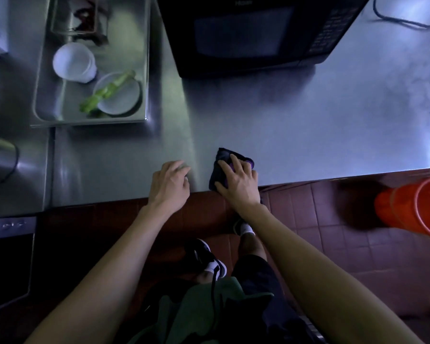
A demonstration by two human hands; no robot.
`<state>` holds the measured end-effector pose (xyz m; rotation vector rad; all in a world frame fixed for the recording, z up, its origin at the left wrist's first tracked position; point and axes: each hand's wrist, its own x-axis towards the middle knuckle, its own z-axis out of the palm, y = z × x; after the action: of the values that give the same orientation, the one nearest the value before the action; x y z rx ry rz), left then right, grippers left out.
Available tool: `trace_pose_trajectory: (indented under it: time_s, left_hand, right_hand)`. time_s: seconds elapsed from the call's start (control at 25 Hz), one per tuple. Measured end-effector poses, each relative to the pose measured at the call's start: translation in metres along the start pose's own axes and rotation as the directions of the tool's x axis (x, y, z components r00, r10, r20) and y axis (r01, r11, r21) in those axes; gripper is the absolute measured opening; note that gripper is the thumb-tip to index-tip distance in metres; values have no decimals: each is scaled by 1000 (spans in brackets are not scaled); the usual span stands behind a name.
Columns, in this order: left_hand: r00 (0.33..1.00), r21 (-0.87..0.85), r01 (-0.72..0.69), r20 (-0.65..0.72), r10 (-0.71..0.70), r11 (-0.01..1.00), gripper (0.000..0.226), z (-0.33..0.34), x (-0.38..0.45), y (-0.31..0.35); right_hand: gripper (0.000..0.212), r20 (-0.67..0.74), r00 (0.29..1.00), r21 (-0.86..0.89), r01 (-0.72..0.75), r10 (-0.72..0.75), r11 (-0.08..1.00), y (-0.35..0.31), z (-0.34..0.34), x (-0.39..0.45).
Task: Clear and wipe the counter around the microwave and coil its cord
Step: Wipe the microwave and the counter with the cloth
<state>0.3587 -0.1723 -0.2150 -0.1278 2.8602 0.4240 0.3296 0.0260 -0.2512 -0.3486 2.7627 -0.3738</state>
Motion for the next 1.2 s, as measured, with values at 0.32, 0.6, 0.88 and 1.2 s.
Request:
trace_pose_trajectory:
  time_s: [0.32,0.6,0.88,1.2]
  left_hand:
    - [998,-50,54,-20,-55,997,33,0,-51,-37]
    - [999,-125,-11,-47,5,992,32,-3,-36,-14]
    - [997,-127,-76,-29,73,989,31,1,8,36]
    - [998,-74,-62,8,63,995,34,-22,84,92]
  right_hand:
    - [63,40,989,-108,143,-140,984,-42,24,-52]
    - [65,-120,992,8,-34,35,999,24,6,-85]
    - [63,-125,991,54,57,-50,997,51,-4,-49]
    - [60,-211,977,400,95,-10,912,88,-55,19]
